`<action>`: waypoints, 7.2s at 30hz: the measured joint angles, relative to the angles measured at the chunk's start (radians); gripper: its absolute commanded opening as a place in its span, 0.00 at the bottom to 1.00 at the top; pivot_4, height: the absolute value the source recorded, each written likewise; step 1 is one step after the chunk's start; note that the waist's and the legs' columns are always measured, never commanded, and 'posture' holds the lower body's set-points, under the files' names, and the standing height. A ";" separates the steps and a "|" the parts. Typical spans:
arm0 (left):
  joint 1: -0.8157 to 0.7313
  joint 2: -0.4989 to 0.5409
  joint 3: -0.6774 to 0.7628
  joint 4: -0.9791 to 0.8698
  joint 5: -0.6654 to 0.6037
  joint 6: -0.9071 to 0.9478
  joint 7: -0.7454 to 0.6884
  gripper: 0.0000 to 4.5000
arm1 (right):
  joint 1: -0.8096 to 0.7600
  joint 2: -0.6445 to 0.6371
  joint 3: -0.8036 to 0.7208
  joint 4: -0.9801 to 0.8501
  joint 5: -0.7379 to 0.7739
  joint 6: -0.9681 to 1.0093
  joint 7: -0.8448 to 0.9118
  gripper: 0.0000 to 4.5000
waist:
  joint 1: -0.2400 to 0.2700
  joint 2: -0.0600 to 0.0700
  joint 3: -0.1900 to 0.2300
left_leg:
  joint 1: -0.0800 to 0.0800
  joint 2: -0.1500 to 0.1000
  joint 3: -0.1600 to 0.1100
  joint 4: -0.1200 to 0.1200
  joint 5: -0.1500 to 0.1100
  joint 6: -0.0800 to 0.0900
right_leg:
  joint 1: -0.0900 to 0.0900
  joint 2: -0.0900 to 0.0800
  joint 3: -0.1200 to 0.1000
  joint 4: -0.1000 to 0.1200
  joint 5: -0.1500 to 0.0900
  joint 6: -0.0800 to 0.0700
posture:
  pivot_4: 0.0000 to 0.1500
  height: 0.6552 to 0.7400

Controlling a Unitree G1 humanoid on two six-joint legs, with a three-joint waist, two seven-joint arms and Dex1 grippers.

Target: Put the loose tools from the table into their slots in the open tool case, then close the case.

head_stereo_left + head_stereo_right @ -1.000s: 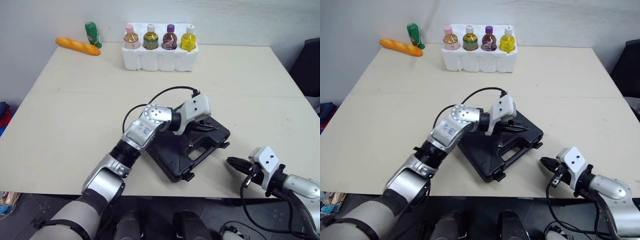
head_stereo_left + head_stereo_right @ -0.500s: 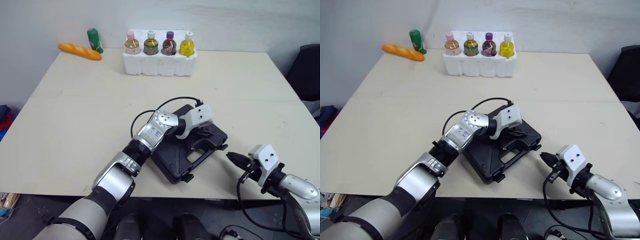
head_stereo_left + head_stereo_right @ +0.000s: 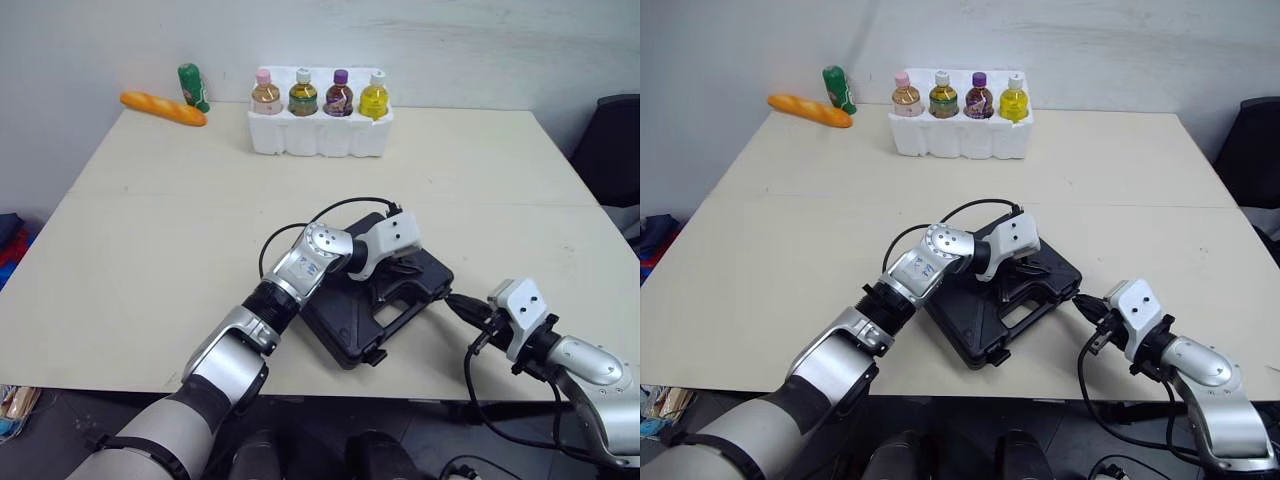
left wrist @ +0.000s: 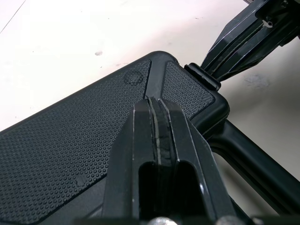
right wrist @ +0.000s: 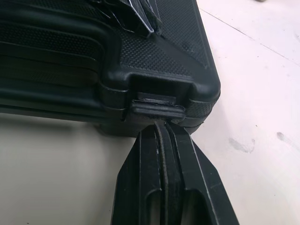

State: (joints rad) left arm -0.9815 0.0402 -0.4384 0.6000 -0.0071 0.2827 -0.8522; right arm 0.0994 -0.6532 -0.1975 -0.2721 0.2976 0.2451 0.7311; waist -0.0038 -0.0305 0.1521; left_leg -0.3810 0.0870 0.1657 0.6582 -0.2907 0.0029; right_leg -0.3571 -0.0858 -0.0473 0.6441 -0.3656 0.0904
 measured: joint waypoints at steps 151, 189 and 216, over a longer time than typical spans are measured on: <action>0.484 0.503 0.030 -0.770 -0.122 -0.098 -0.236 0.00 | -0.090 -0.010 0.308 -0.097 0.124 0.084 0.369 0.01 | -0.020 0.010 0.005 | 0.011 0.005 0.008 -0.013 -0.001 -0.002 | 0.002 0.003 0.011 -0.007 -0.003 -0.009 | 1.00 1.00; 0.808 0.751 0.650 -0.637 -0.289 -0.072 -0.102 0.00 | -0.444 -0.332 -0.011 0.732 -0.081 -0.339 0.402 0.01 | -0.029 0.011 0.035 | -0.009 0.005 0.018 -0.009 0.005 -0.011 | -0.025 0.006 0.014 -0.002 0.000 -0.001 | 1.00 1.00; 1.070 0.747 0.664 -0.939 -0.306 0.099 -0.001 0.99 | -0.685 -0.115 0.138 0.977 -0.173 -0.509 0.408 1.00 | -0.057 0.009 0.037 | -0.007 0.008 0.036 -0.010 0.007 -0.014 | -0.038 0.009 0.037 0.011 0.000 -0.002 | 1.00 1.00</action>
State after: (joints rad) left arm 0.0880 0.7870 0.2258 -0.3392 -0.3129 0.3814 -0.8528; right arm -0.5852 -0.7679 -0.0592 0.7048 0.1244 -0.2643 1.1392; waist -0.0603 -0.0214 0.1888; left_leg -0.3877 0.0948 0.2021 0.6485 -0.2840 -0.0109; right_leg -0.3947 -0.0767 -0.0101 0.6551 -0.3658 0.0887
